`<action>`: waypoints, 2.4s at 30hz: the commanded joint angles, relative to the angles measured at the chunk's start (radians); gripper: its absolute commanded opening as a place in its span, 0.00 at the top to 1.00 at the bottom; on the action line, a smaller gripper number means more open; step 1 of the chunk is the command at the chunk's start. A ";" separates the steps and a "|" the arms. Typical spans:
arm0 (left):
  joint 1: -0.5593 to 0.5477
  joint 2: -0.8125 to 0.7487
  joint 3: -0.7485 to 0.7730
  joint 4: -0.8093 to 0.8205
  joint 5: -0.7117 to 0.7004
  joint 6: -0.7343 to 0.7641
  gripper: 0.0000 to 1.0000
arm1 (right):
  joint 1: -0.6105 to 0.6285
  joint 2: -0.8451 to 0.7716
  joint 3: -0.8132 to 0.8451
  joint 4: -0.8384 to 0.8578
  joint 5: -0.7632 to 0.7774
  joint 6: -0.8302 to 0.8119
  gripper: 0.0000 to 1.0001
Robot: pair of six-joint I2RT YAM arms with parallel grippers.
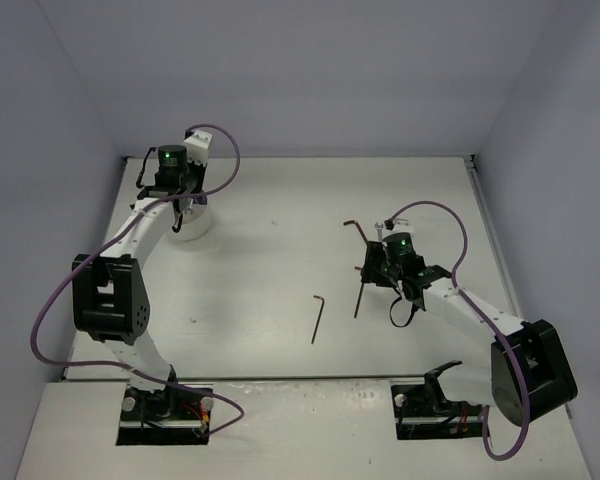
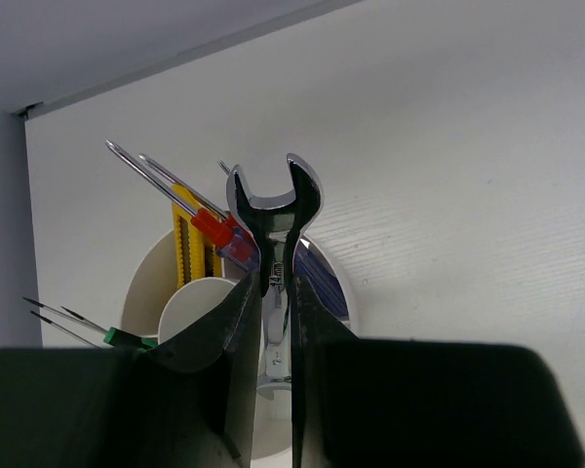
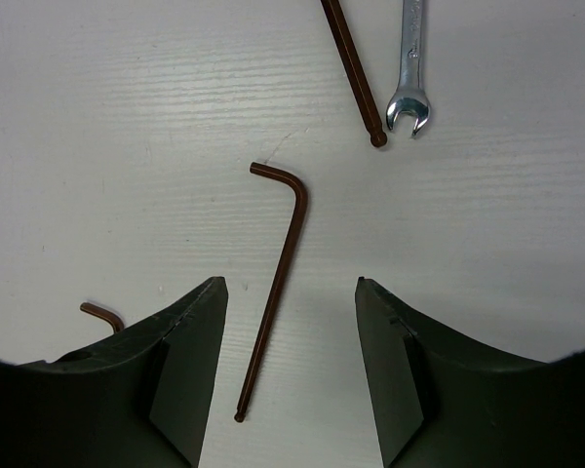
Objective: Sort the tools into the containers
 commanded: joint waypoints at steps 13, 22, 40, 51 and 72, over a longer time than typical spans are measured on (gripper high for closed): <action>-0.006 -0.016 -0.086 0.180 -0.109 -0.063 1.00 | -0.007 0.004 0.015 0.045 0.018 0.005 0.48; -0.011 -0.013 -0.105 0.145 -0.136 -0.039 0.94 | -0.007 -0.006 0.017 0.045 0.020 0.002 0.48; -0.027 -0.029 -0.062 0.090 -0.089 -0.084 0.52 | -0.054 -0.039 0.041 0.035 0.011 -0.015 0.47; -0.087 -0.132 0.119 -0.162 -0.032 -0.246 0.34 | -0.232 0.110 0.274 -0.056 -0.042 -0.043 0.50; -0.097 -0.538 -0.203 -0.488 0.026 -0.398 0.29 | -0.263 0.683 0.770 -0.347 -0.098 -0.247 0.63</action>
